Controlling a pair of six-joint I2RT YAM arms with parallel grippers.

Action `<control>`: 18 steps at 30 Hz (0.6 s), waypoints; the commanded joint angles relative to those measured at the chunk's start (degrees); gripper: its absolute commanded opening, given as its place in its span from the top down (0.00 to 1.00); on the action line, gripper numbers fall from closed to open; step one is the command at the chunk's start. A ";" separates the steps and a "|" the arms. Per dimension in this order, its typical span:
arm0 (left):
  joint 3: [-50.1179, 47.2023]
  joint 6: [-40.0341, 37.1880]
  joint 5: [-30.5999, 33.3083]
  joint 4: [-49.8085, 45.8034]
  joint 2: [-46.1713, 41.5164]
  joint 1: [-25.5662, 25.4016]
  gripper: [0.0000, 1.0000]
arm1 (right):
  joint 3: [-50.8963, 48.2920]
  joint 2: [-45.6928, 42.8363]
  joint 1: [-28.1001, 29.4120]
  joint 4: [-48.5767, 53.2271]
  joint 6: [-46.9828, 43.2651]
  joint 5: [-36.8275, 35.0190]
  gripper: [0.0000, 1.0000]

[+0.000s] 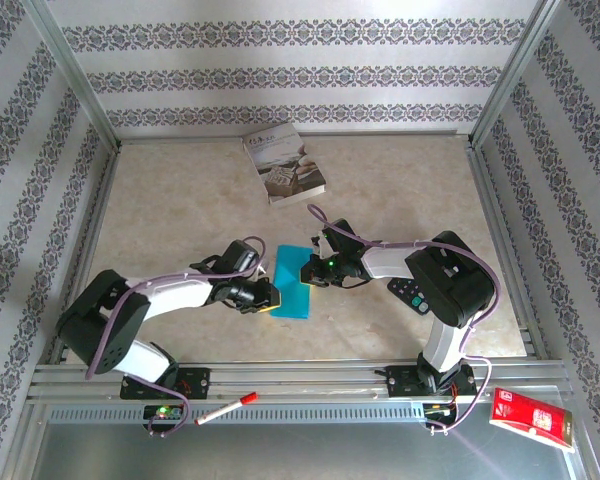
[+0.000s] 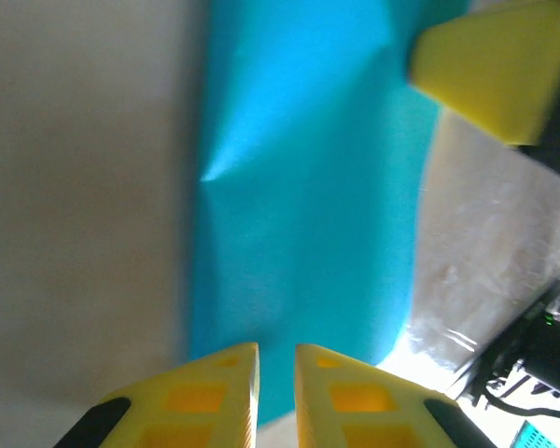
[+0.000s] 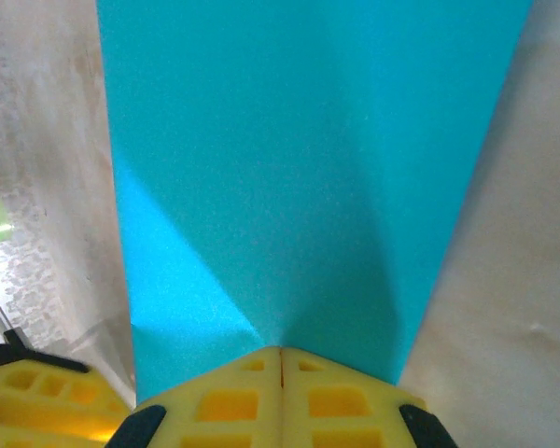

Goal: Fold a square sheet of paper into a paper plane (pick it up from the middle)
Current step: First fold in half a square sheet of paper at the center of the table.

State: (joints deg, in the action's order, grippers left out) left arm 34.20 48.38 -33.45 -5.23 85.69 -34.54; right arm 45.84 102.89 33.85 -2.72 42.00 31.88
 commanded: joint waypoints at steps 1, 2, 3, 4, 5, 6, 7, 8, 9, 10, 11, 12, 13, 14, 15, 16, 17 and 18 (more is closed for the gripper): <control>-1.38 0.06 0.80 -1.35 1.86 -0.07 0.83 | -4.31 4.36 -1.06 12.90 -1.60 -11.50 1.00; -1.83 -0.52 1.36 -2.46 1.66 0.43 0.83 | -4.27 4.42 -1.13 13.00 -1.75 -11.50 1.00; -2.31 -1.39 1.87 -3.91 1.05 1.44 0.83 | -4.34 4.38 -1.07 13.15 -1.83 -11.49 1.00; -2.59 -2.17 2.41 -5.21 -0.29 2.40 0.83 | -4.27 4.29 -1.06 13.10 -1.83 -11.57 1.00; -2.50 -2.73 2.90 -6.58 -1.70 3.02 0.84 | -4.39 4.18 -1.06 13.22 -1.92 -11.58 1.00; -2.22 -3.39 3.38 -8.09 -3.63 3.49 0.84 | -4.48 4.08 -1.15 13.20 -1.89 -11.64 1.00; -1.74 -3.73 3.73 -9.14 -5.57 3.61 0.84 | -4.53 4.03 -1.15 13.25 -1.92 -11.62 1.00; -1.05 -3.84 3.61 -9.35 -7.18 3.67 0.83 | -4.62 3.95 -1.15 13.15 -1.88 -11.66 1.00; -0.57 -3.43 2.94 -8.85 -8.14 3.67 0.83 | -4.55 3.98 -1.15 13.10 -1.92 -11.61 1.00; -0.02 -2.57 1.65 -7.33 -8.64 3.62 0.82 | -4.59 4.05 -1.15 13.11 -1.92 -11.58 1.00; 0.44 -1.52 0.37 -5.65 -8.48 3.60 0.82 | -4.45 4.03 -1.15 13.18 -1.92 -11.58 1.00; 0.83 -0.46 -0.51 -3.87 -7.93 3.59 0.82 | -4.37 4.03 -1.15 13.13 -1.92 -11.58 1.00; 1.37 0.54 -1.48 -1.79 -7.10 3.52 0.82 | -4.36 4.07 -1.15 13.04 -1.87 -11.58 1.00; 2.00 1.28 -2.10 -0.14 -5.62 3.48 0.82 | -4.29 4.00 -1.15 13.15 -1.91 -11.53 1.00; 2.57 1.58 -2.53 1.27 -4.41 3.50 0.82 | -4.28 3.92 -1.16 13.12 -1.90 -11.58 1.00; 3.50 1.56 -2.84 1.72 -2.77 3.36 0.82 | -4.30 3.96 -1.16 13.17 -1.92 -11.60 1.00; 4.65 1.17 -2.99 1.75 -1.25 3.38 0.83 | -4.19 3.93 -1.16 13.15 -1.92 -11.49 1.00; 5.48 0.94 -3.01 1.95 0.00 3.40 0.83 | -4.26 3.90 -1.16 13.12 -1.92 -11.57 1.00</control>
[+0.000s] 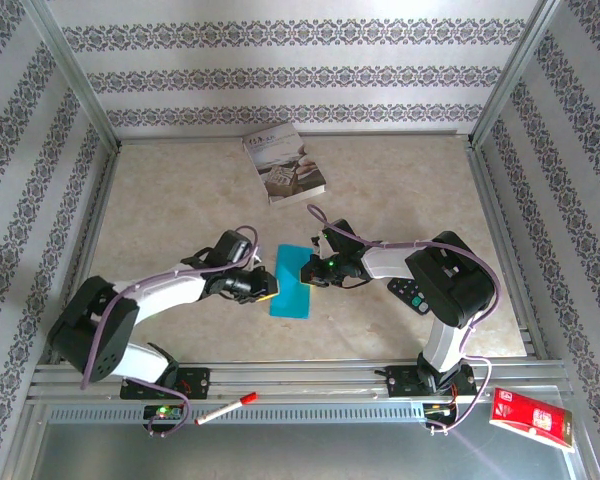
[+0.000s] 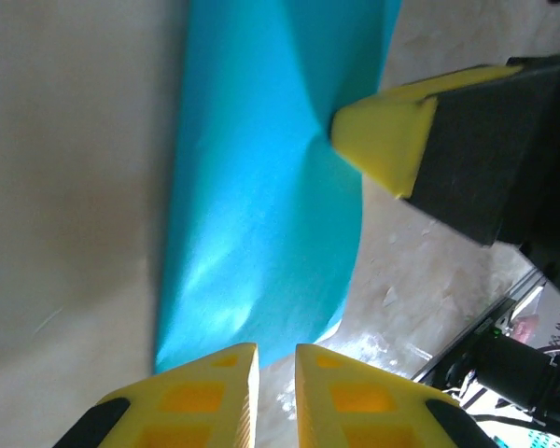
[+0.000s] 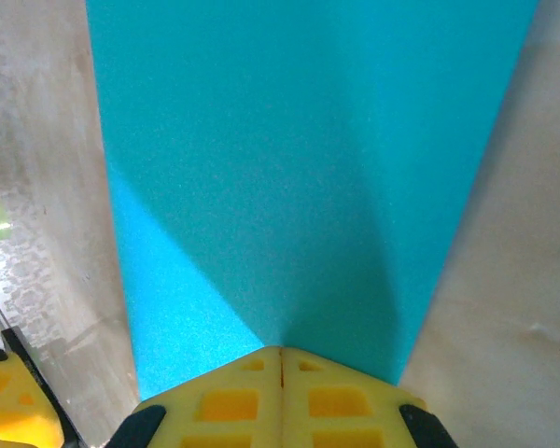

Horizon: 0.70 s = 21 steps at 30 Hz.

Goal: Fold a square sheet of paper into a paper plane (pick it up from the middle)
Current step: First fold in half a square sheet of paper at the center of the table.

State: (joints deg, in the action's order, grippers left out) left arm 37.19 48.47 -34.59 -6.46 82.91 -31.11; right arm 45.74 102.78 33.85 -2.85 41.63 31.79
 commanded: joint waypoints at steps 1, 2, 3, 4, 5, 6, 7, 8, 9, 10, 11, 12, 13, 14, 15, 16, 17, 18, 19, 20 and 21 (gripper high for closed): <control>3.24 0.68 -1.92 3.71 4.09 -0.05 0.83 | -4.17 4.00 -1.19 13.29 -1.55 -11.41 1.00; 4.02 0.44 -2.04 3.91 5.32 -0.05 0.84 | -4.23 4.09 -1.15 13.28 -1.55 -11.40 1.00; 4.85 -0.20 -1.82 3.52 6.35 0.00 0.84 | -4.10 4.03 -1.15 13.23 -1.55 -11.48 1.00; 5.77 -1.06 -1.36 2.60 7.29 0.00 0.85 | -4.09 4.09 -1.19 13.24 -1.54 -11.40 1.00; 6.13 -1.50 -0.99 2.33 8.23 0.07 0.85 | -4.09 4.16 -1.15 13.25 -1.55 -11.43 1.00; 6.23 -1.72 -0.76 2.38 8.93 0.25 0.86 | -3.99 4.11 -1.16 13.28 -1.46 -11.37 1.00; 6.30 -1.92 -0.60 2.33 9.56 0.31 0.86 | -4.10 4.02 -1.14 13.22 -1.46 -11.40 1.00; 6.38 -2.27 -0.33 2.10 10.25 0.41 0.87 | -4.10 4.00 -1.06 13.16 -1.46 -11.40 1.00; 6.23 -2.38 -0.29 2.02 10.69 0.37 0.87 | -4.12 3.98 -1.13 13.27 -1.46 -11.40 1.00; 5.79 -2.35 -0.31 2.07 11.08 0.50 0.87 | -4.16 4.00 -1.12 13.27 -1.50 -11.40 1.00; 5.30 -2.36 -0.22 2.13 11.26 0.74 0.88 | -4.23 3.96 -1.15 13.28 -1.51 -11.45 1.00; 4.67 -2.37 -0.13 2.45 11.20 0.91 0.88 | -4.29 3.98 -1.15 13.23 -1.47 -11.49 1.00; 3.89 -2.25 -0.08 2.84 11.08 1.21 0.88 | -4.41 4.03 -1.15 13.22 -1.46 -11.40 1.00; 3.21 -2.03 -0.11 3.30 11.13 1.47 0.89 | -4.47 4.01 -1.16 13.22 -1.46 -11.48 1.00; 2.63 -1.93 -0.12 3.77 11.13 1.77 0.89 | -4.56 4.01 -1.15 13.10 -1.46 -11.50 1.00; 2.21 -1.97 -0.16 3.70 11.12 2.09 0.89 | -4.52 4.01 -1.16 13.00 -1.46 -11.45 1.00; 1.70 -2.15 -0.30 3.88 11.13 2.49 0.90 | -4.52 4.06 -1.15 13.09 -1.46 -11.40 1.00; 1.28 -2.29 -0.35 3.85 11.04 2.70 0.90 | -4.52 4.02 -1.19 13.04 -1.38 -11.40 1.00; 0.73 -2.47 -0.22 3.89 11.12 3.02 0.90 | -4.60 4.01 -1.15 12.99 -1.37 -11.54 1.00; 0.33 -2.66 -0.37 4.23 11.42 3.14 0.90 | -4.61 4.00 -1.15 13.02 -1.37 -11.49 1.00; 0.05 -2.79 -0.38 4.31 11.81 3.31 0.90 | -4.65 4.08 -1.14 13.03 -1.37 -11.50 1.00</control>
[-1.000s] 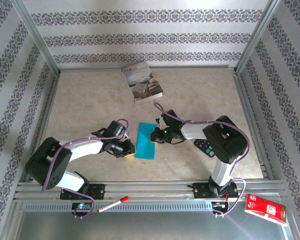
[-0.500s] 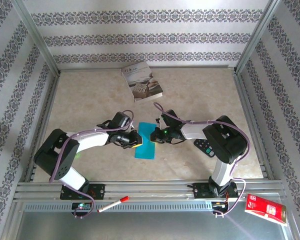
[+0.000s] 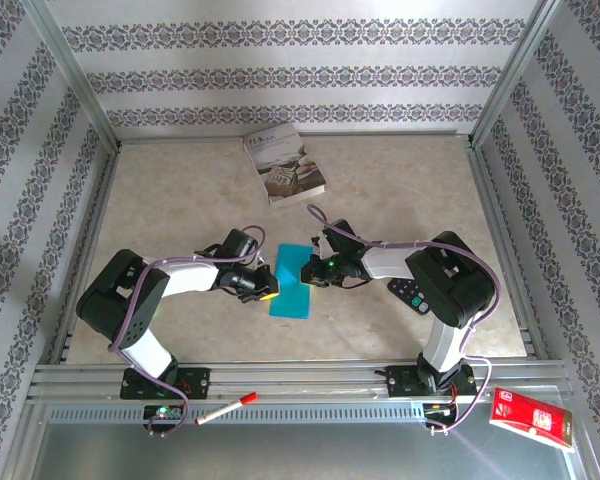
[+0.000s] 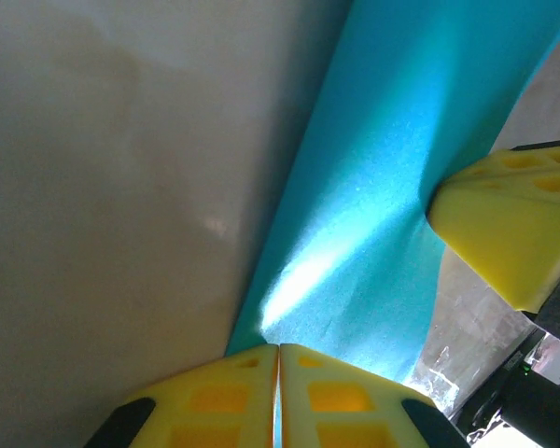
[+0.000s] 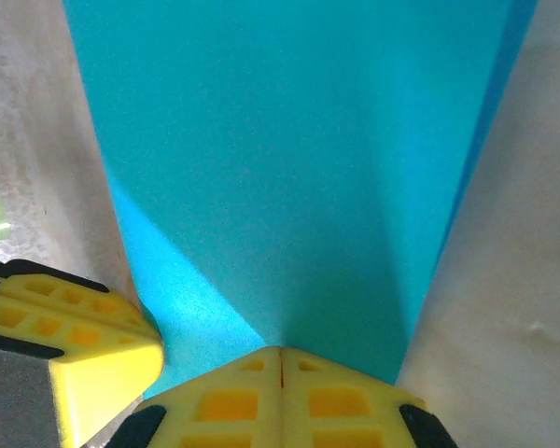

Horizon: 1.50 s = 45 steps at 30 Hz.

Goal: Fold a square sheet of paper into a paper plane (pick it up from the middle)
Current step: First fold in half a square sheet of paper at the center of the table.

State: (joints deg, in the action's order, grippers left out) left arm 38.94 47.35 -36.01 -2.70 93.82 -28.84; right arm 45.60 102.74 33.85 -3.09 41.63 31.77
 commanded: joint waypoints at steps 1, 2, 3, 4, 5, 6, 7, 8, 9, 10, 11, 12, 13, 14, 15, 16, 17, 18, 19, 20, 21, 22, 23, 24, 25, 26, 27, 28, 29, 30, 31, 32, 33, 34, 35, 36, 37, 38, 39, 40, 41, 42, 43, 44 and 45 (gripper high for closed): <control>-1.80 -1.87 0.76 0.63 1.50 1.20 0.91 | -4.52 4.22 -1.15 13.29 -1.31 -11.51 1.00; -1.89 -1.97 0.76 0.89 1.94 1.23 0.91 | -4.47 4.20 -1.13 13.22 -1.28 -11.45 1.00; -1.94 -1.92 0.69 0.94 2.19 1.24 0.91 | -4.54 4.22 -1.06 13.25 -1.28 -11.40 1.00; -1.95 -2.01 0.85 0.88 2.33 1.29 0.91 | -4.57 4.07 -1.07 13.19 -1.14 -11.46 1.00; -2.11 -2.19 0.93 0.52 2.30 1.31 0.92 | -4.66 3.97 -1.06 13.21 -1.13 -11.52 1.00; -2.10 -2.46 1.28 0.00 2.20 1.33 0.92 | -4.66 3.75 -1.07 13.23 -1.11 -11.45 1.00; -2.03 -2.98 1.81 -1.18 1.99 1.37 0.93 | -4.50 3.54 -1.15 13.34 -1.15 -11.31 1.00; -2.17 -3.35 2.17 -1.81 1.89 1.43 0.94 | -4.35 3.20 -1.23 13.47 -1.20 -11.08 1.00; -2.19 -3.71 2.31 -2.33 1.94 1.50 0.94 | -4.11 2.88 -1.31 13.51 -1.28 -10.76 1.00; -2.27 -4.25 2.48 -3.06 2.11 1.58 0.95 | -3.59 2.50 -1.40 13.54 -1.44 -10.26 1.00; -2.28 -4.79 2.60 -3.66 2.45 1.56 0.95 | -3.05 2.11 -1.46 13.55 -1.67 -9.47 1.00; -2.27 -5.35 2.68 -4.30 2.71 1.59 0.96 | -2.56 1.67 -1.50 13.41 -1.96 -8.79 1.00; -2.28 -5.95 2.68 -4.64 3.01 1.67 0.97 | -1.91 0.97 -1.51 13.52 -2.17 -8.20 0.99; -2.50 -6.25 2.68 -5.06 3.22 1.68 0.97 | -1.27 0.15 -1.65 13.63 -2.33 -7.54 0.98; -2.58 -6.54 2.69 -5.13 3.21 1.73 0.98 | -0.70 -0.66 -1.92 13.60 -2.43 -6.80 0.96; -2.76 -6.64 2.70 -5.31 3.21 1.81 0.99 | 0.01 -1.72 -2.18 13.34 -2.43 -5.58 0.93; -2.72 -7.04 2.71 -5.70 3.21 1.81 0.99 | 0.77 -2.99 -2.31 12.98 -2.44 -4.43 0.91; -2.64 -7.30 2.77 -6.01 3.21 1.85 1.00 | 1.56 -4.02 -2.40 12.88 -2.43 -3.59 0.90; -2.53 -7.68 2.70 -6.44 3.20 1.82 1.00 | 2.52 -5.06 -2.30 12.72 -2.34 -2.78 0.88; -2.54 -7.93 2.73 -6.74 3.12 1.88 1.00 | 3.38 -5.79 -2.08 12.30 -2.07 -1.88 0.86; -2.55 -8.17 2.77 -7.01 3.10 1.94 1.00 | 3.96 -6.20 -1.93 11.58 -1.59 -1.12 0.85; -2.44 -8.39 2.72 -7.24 3.04 1.89 1.00 | 4.39 -6.40 -1.54 10.26 -0.70 -0.24 0.84; -2.46 -8.58 2.78 -7.46 3.03 1.90 1.00 | 4.87 -6.28 -1.04 8.64 0.38 0.59 0.84; -2.39 -8.70 2.64 -7.55 3.02 1.87 1.00 | 5.18 -5.92 -0.53 7.29 1.52 1.18 0.85; -2.43 -8.83 2.66 -7.63 2.95 1.98 1.00 | 5.59 -5.27 0.00 5.41 2.84 1.86 0.86; -2.54 -8.90 2.75 -7.78 2.95 1.98 1.00 | 6.04 -4.44 0.64 3.91 4.03 2.32 0.88; -2.55 -8.87 2.78 -7.87 2.92 2.05 1.00 | 6.52 -3.76 1.17 2.76 4.97 2.42 0.89; -2.60 -8.90 2.78 -7.77 2.95 2.11 1.00 | 7.10 -2.76 1.69 1.58 6.22 2.59 0.92; -2.71 -8.92 2.79 -7.79 2.95 2.11 1.00 | 7.68 -1.74 2.08 0.68 7.03 2.68 0.94; -2.64 -8.99 2.70 -7.78 3.03 2.12 1.00 | 8.30 -1.03 2.48 0.12 7.67 2.69 0.96; -2.58 -9.05 2.70 -7.90 3.10 2.07 1.00 | 8.90 -0.04 2.86 -0.37 8.28 2.68 0.98; -2.54 -9.03 2.70 -8.06 3.15 2.11 1.00 | 9.58 0.90 3.13 -0.84 8.63 2.76 0.99; -2.42 -9.19 2.75 -8.32 3.12 2.12 1.00 | 10.28 1.89 3.41 -1.12 8.96 3.01 1.00; -2.29 -9.34 2.95 -8.52 3.04 2.16 1.00 | 10.89 2.62 3.68 -1.36 9.17 3.21 1.00; -2.29 -9.38 3.09 -8.68 2.95 2.14 1.00 | 11.30 3.40 4.10 -1.48 9.50 3.13 1.00; -2.25 -9.48 3.35 -8.81 2.86 2.16 1.00 | 11.67 4.22 4.45 -1.48 9.76 3.12 1.00; -2.23 -9.48 3.40 -8.97 2.78 2.15 1.00 | 12.01 4.86 4.65 -1.50 9.91 3.27 1.00; -2.12 -9.64 3.40 -9.14 2.71 2.15 1.00 | 12.43 5.62 4.98 -1.49 10.05 3.30 1.00; -2.10 -9.84 3.53 -9.33 2.68 2.16 1.00 | 12.81 6.25 5.34 -1.54 10.06 3.31 1.00; -2.03 -9.90 3.65 -9.52 2.71 2.21 1.00 | 13.18 6.62 5.66 -1.41 10.05 3.30 1.00; -1.95 -10.06 3.80 -9.68 2.77 2.14 1.00 | 13.51 7.11 5.99 -1.07 9.88 3.09 1.00; -2.02 -10.17 3.81 -9.73 2.81 2.15 1.00 | 13.76 7.78 6.27 -0.91 9.83 2.85 1.00; -1.98 -10.26 3.78 -9.78 2.86 2.19 1.00 | 13.91 8.10 6.51 -0.86 9.80 2.78 1.00; -1.99 -10.33 3.78 -9.79 2.95 2.14 1.00 | 14.14 8.63 6.65 -0.71 9.86 2.66 1.00; -1.95 -10.42 3.73 -9.85 3.03 2.20 1.00 | 14.21 9.07 6.82 -0.73 10.05 2.68 1.00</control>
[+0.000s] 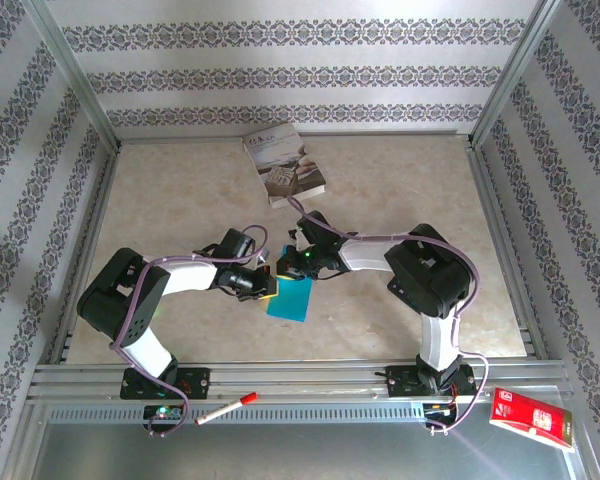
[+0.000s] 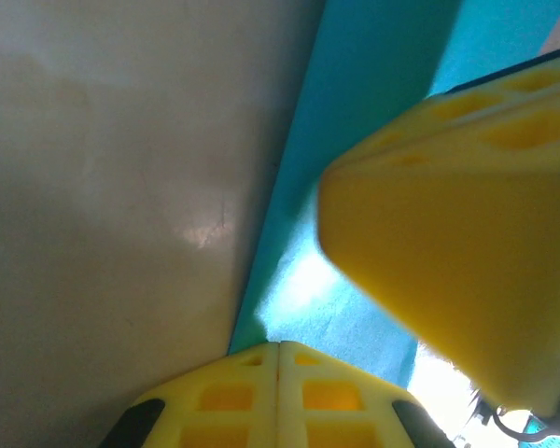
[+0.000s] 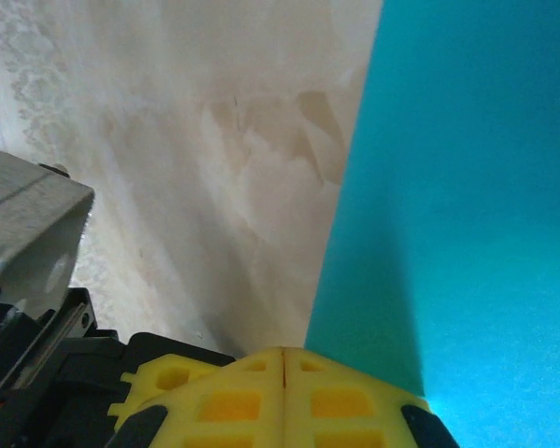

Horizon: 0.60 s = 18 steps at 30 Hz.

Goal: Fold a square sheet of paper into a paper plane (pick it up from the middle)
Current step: First fold in half a square sheet of paper at the center of the table.

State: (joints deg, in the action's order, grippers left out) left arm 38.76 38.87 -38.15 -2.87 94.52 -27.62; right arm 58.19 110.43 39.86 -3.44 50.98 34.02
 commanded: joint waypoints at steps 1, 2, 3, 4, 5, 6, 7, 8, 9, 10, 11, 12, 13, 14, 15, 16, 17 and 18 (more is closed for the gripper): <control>-1.80 -2.13 5.91 -9.85 2.34 0.96 1.00 | 1.85 1.67 1.00 -0.13 0.62 0.20 1.00; -1.71 -2.25 5.91 -9.95 2.43 0.94 1.00 | 2.07 1.93 1.18 0.29 0.44 -0.12 1.00; -1.75 -2.48 6.04 -10.19 2.42 0.94 1.00 | 2.51 2.27 1.19 1.16 0.08 -0.53 1.00; -1.72 -2.60 6.04 -10.22 2.38 0.92 1.00 | 2.82 2.53 1.25 2.04 -0.32 -1.12 1.00; -1.76 -2.76 6.21 -10.37 2.45 0.91 1.00 | 3.17 2.70 1.18 3.07 -0.68 -1.84 1.00; -1.68 -2.91 6.43 -10.69 2.51 0.97 1.00 | 3.39 3.04 1.00 3.94 -1.09 -2.50 1.00; -1.73 -3.09 6.55 -10.82 2.53 0.90 1.00 | 3.57 3.37 0.84 4.57 -1.35 -3.07 1.00; -1.90 -3.09 6.57 -10.85 2.60 0.96 1.00 | 3.83 3.75 0.46 5.29 -1.64 -3.67 1.00; -2.05 -3.02 6.67 -10.84 2.75 0.96 1.00 | 4.01 4.10 0.17 5.87 -1.93 -4.15 1.00; -2.11 -3.11 6.67 -10.85 2.92 0.94 1.00 | 4.10 4.62 -0.24 6.28 -2.10 -4.46 1.00; -2.28 -3.25 6.69 -10.99 3.08 0.88 1.00 | 4.28 5.15 -0.57 6.42 -2.32 -4.49 1.00; -2.37 -3.34 6.74 -11.18 3.29 0.97 1.00 | 4.53 5.69 -0.91 6.59 -2.51 -4.66 1.00; -2.44 -3.58 6.86 -11.42 3.43 0.98 1.00 | 4.85 6.12 -1.25 6.89 -2.68 -4.83 1.00; -2.52 -3.83 6.93 -11.74 3.55 0.93 1.00 | 5.19 6.47 -1.55 7.12 -2.77 -4.88 1.00; -2.47 -4.08 7.04 -12.24 3.65 0.94 1.00 | 5.47 6.71 -1.90 7.23 -2.82 -5.01 1.00; -2.48 -4.35 7.21 -12.63 3.74 0.94 1.00 | 5.81 6.94 -2.18 7.37 -3.01 -5.16 1.00; -2.49 -4.65 7.25 -12.98 3.75 0.95 1.00 | 6.24 7.14 -2.49 7.74 -3.11 -5.35 1.00; -2.63 -4.89 7.32 -13.13 3.85 0.91 1.00 | 6.73 7.33 -2.80 8.09 -3.26 -5.62 1.00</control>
State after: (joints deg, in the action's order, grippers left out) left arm 39.03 36.53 -38.00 -3.86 94.65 -27.62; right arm 63.57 114.85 39.29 2.85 49.23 35.09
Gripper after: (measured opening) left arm 0.045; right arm 0.042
